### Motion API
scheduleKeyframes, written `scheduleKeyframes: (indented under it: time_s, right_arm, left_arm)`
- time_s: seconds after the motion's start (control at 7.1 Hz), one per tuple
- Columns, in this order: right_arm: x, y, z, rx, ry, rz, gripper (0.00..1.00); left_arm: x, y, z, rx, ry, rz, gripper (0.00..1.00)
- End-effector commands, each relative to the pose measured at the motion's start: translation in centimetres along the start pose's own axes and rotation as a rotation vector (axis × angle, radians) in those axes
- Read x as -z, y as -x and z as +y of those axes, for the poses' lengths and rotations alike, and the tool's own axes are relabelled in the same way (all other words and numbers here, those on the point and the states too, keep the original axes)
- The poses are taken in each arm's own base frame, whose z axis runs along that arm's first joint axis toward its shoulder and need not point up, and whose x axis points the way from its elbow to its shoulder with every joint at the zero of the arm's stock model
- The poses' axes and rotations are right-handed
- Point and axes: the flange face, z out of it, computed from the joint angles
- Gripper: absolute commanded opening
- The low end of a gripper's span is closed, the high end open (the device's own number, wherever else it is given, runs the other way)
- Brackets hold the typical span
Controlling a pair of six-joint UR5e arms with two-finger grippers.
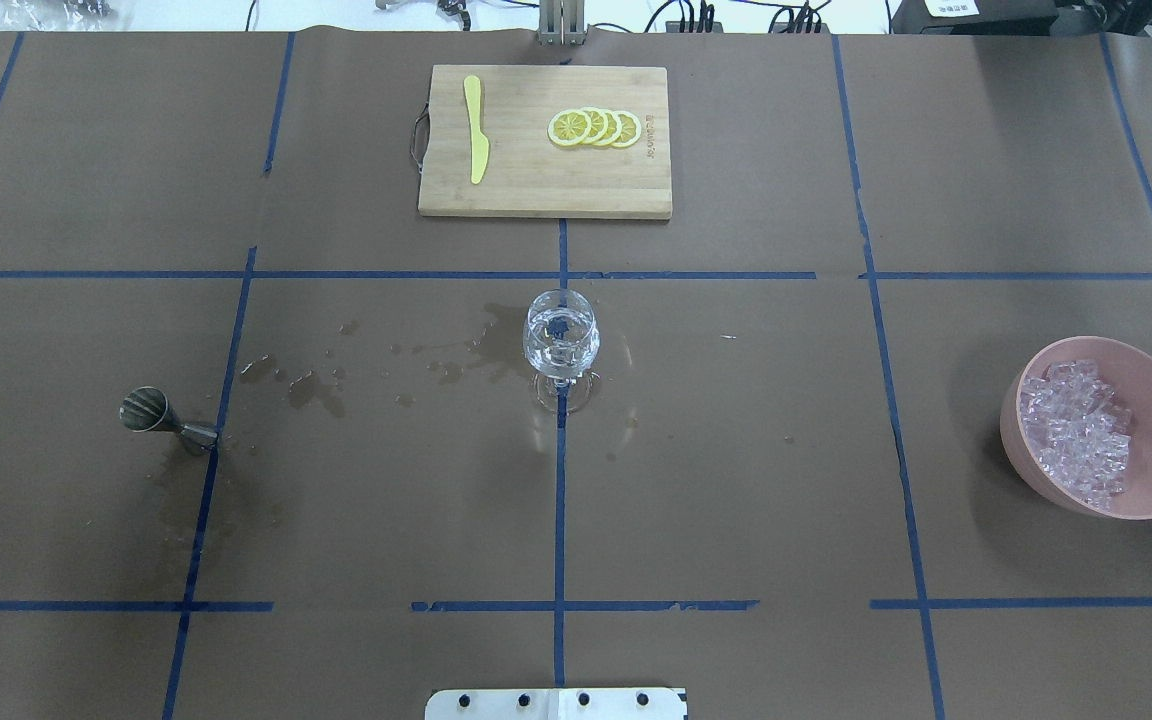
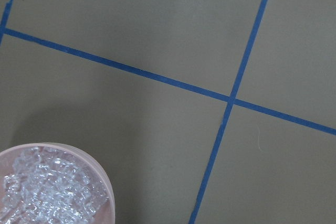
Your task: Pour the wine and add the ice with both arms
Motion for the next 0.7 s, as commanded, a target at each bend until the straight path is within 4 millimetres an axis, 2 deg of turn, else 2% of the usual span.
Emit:
scheduleKeyframes:
  time_s: [0.0,0.14,0.28,0.56]
  right_arm:
    - [-1.4,-2.6,1.7,-0.091,0.035,0.022,1.0]
    - [-1.8,-3.0,1.8,-0.146,0.035,0.027,1.0]
    - [-3.4,-3.8,4.0,-0.157,0.059,0.013,1.0]
    - [-6.8,-6.3,6.2,-0.154,0.048,0.009,1.0]
  left_arm:
    - [-1.1,1.1,0.3,0.137,0.018,-0.002,1.0]
    - [-1.1,1.1,0.2,0.139,0.018,0.0,1.0]
    - [-1.1,1.0,0.2,0.14,0.019,0.003,1.0]
    - [-1.2,1.0,0.2,0.138,0.021,0.003,1.0]
